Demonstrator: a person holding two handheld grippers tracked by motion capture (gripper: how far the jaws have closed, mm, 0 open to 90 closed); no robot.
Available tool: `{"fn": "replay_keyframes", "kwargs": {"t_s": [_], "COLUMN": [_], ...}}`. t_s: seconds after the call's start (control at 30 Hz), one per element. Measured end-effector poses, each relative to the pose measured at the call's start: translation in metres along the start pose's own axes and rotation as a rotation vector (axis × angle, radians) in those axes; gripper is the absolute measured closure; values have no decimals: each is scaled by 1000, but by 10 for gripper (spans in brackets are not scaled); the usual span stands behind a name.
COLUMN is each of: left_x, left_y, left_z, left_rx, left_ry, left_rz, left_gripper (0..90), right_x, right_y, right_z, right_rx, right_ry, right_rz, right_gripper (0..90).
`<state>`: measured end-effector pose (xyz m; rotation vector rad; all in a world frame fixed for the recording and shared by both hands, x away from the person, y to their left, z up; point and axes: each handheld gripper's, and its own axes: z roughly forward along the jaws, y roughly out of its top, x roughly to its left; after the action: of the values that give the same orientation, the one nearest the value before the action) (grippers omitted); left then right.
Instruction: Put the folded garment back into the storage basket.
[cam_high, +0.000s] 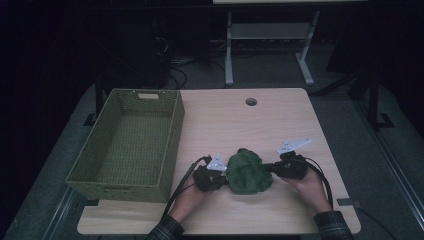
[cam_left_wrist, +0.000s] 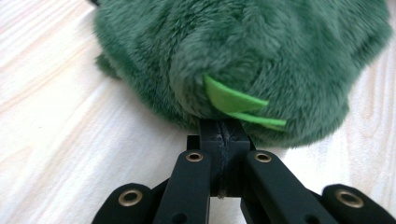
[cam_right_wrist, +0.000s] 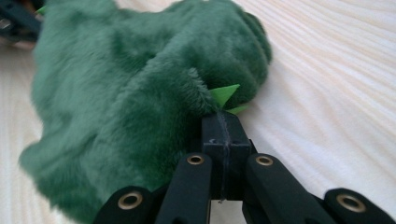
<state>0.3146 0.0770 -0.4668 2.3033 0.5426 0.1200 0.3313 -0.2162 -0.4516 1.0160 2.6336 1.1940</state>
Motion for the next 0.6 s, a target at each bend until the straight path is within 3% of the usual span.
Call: {"fn": "replay_keyframes", "kwargs": {"t_s": [0.3,0.47,0.6], "left_x": [8,9,12], "left_y": [1,3,4], "left_z": [-3,-10,-20], "left_rx": [8,-6,-11], "left_ry": [26,28,18], "left_rz": [3,3,-4], "left_gripper": [896,896,866], "right_x": [18,18,11], "right_y": [-12,-19,-31], "right_z": [-5,-18,-29], "right_rx": [-15,-67,-106], "right_ry": [25,-21,-97], "right_rz": [-16,14,42], "right_gripper": [900,900,768]}}
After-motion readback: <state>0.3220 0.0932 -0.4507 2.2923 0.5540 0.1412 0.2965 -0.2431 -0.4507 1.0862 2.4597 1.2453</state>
